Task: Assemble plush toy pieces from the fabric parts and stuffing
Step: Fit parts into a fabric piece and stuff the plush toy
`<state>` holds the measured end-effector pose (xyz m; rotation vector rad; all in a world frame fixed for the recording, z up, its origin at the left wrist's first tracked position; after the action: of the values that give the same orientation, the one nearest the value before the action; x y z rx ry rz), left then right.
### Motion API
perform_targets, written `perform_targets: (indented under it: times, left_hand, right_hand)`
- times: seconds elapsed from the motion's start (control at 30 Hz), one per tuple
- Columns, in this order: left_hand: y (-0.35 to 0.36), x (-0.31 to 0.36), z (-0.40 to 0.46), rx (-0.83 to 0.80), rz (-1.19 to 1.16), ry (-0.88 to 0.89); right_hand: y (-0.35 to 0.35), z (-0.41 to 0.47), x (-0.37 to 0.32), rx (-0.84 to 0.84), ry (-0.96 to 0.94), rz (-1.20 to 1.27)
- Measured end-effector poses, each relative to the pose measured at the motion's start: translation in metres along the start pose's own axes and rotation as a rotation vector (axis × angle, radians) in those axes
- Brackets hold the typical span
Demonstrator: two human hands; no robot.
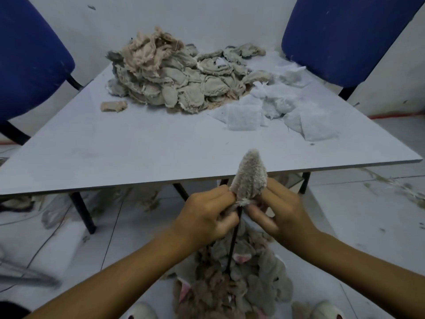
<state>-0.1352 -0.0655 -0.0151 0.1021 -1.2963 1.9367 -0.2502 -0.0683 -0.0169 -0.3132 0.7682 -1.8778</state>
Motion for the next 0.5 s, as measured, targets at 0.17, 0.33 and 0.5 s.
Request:
perform_targets:
  times: [0.17, 0.33, 0.5]
  left_hand:
    - [0.012, -0.007, -0.005, -0.055, -0.073, -0.045]
    - [0.011, -0.001, -0.007, -0.189, 0.034, 0.001]
    - [-0.044, 0.033, 0.020, -0.090, -0.063, 0.169]
  right_hand:
    - [0.009, -0.016, 0.000, 0.021, 0.046, 0.081]
    - [0.002, -0.007, -0.002, -0.088, 0.024, 0.045]
    - [-0.039, 0.034, -0.006, -0.242, -0.086, 0.041]
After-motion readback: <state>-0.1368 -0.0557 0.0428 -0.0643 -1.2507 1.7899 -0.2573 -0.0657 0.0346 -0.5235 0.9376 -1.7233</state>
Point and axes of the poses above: each hand's wrist, its own z-axis towards the middle knuckle, its own y-axis out of the palm, x = y × z, the point moved 9 cm from there along z, towards the middle knuckle, and after that the axes turned 13 degrees about -y, right-handed, at the moved point
